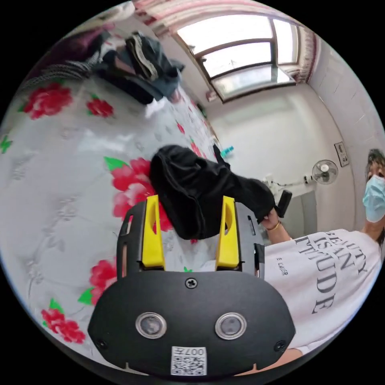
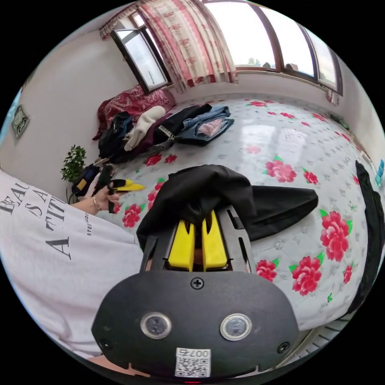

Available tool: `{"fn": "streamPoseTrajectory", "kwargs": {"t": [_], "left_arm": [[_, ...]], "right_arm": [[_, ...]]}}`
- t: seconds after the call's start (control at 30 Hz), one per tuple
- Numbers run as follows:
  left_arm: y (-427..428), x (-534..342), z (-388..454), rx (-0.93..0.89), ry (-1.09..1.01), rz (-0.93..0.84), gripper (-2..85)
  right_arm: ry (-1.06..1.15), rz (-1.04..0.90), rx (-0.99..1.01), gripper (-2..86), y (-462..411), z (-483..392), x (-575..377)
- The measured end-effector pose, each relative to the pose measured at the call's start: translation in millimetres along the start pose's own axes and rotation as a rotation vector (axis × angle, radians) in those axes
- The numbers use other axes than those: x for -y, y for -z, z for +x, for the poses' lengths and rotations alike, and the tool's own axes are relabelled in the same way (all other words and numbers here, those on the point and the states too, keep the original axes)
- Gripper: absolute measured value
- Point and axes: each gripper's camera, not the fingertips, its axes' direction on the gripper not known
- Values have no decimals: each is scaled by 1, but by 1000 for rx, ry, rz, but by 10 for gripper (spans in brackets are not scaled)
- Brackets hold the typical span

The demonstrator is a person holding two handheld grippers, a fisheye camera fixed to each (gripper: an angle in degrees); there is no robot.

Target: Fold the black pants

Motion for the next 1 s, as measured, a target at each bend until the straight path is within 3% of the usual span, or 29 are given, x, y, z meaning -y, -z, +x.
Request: {"fn": "streamPoseTrajectory", "kwargs": {"t": [0.17, 0.23, 0.3, 0.37, 0.5, 0.57, 0.7, 0.83, 1.0], "left_arm": [[-151, 27, -9, 56, 72, -241, 151], [-200, 27, -6, 315, 26, -362, 34], [-212, 29, -3, 356, -45, -392, 21], [-198, 30, -6, 416, -85, -374, 12], [-81, 20, -25, 558, -65, -162, 5], [-27, 8, -25, 539, -51, -42, 4], [37, -24, -9, 753, -42, 78, 10], [42, -74, -44, 731, 100, 119, 25], [36, -152, -82, 734, 290, 149, 65]], "right_arm": [[-7, 66, 90, 40, -9, -50, 0], [7, 67, 83, 38, -5, -62, -1], [46, 45, 10, 35, 5, -74, -1], [136, -7, -156, 30, 31, -81, -7], [96, -8, -276, 21, 90, -51, -24], [138, -21, -223, 10, 104, -48, -31], [156, -2, -128, 1, 89, -54, -23], [62, 11, -77, 0, 41, -49, -18], [-135, 159, 31, 7, 32, -34, -35]]}}
